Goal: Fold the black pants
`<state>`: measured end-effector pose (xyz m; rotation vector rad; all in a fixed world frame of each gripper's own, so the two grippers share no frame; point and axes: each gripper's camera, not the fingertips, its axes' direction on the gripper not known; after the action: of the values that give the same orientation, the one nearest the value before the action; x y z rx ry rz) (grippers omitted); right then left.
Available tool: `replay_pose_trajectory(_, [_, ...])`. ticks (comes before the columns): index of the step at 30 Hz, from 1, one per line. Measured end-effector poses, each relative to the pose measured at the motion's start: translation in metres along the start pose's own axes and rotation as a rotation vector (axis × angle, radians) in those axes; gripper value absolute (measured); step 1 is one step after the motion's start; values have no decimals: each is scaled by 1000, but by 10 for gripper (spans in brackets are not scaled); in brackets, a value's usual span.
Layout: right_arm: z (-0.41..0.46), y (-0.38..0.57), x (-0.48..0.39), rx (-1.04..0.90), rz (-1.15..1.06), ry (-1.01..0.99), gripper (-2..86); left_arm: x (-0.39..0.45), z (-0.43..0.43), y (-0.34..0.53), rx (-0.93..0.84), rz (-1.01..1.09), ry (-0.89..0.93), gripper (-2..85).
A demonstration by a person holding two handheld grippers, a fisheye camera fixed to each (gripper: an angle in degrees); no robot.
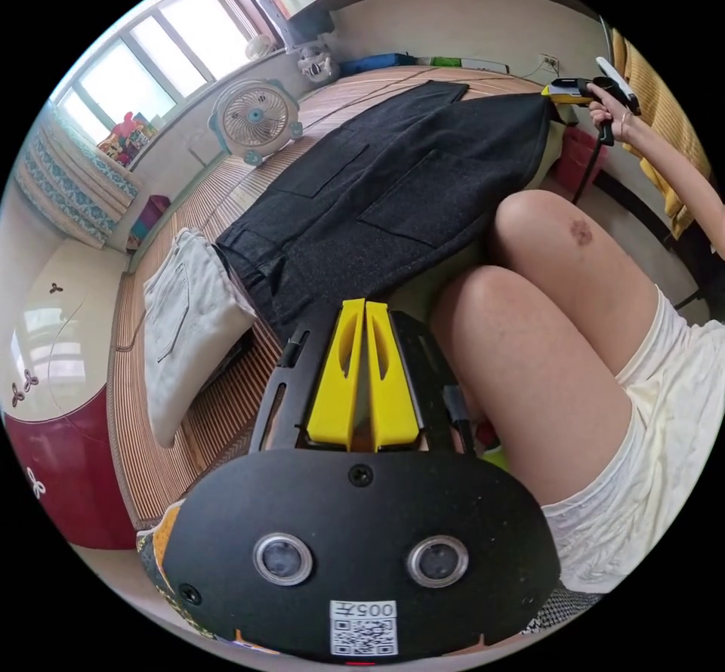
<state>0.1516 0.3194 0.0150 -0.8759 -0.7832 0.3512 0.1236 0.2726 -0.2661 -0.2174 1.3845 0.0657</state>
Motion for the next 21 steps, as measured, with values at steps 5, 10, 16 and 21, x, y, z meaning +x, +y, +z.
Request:
replay_pose_trajectory(5, [-30,8,-10,47,-63,46,-14,17,-31,21,38,-4,11,0])
replay_pose_trajectory(10, [-49,13,-21,84,-100,75,-15,42,-69,38,79,33,9,0])
replay_pose_trajectory(16, [-61,16,-52,154,-144,127,-15,34,-104,32,142,17,-26,-1])
replay_pose_trajectory(21, [-52,9,-87,188,-179,167,-15,10,-103,11,167,-42,-62,-1])
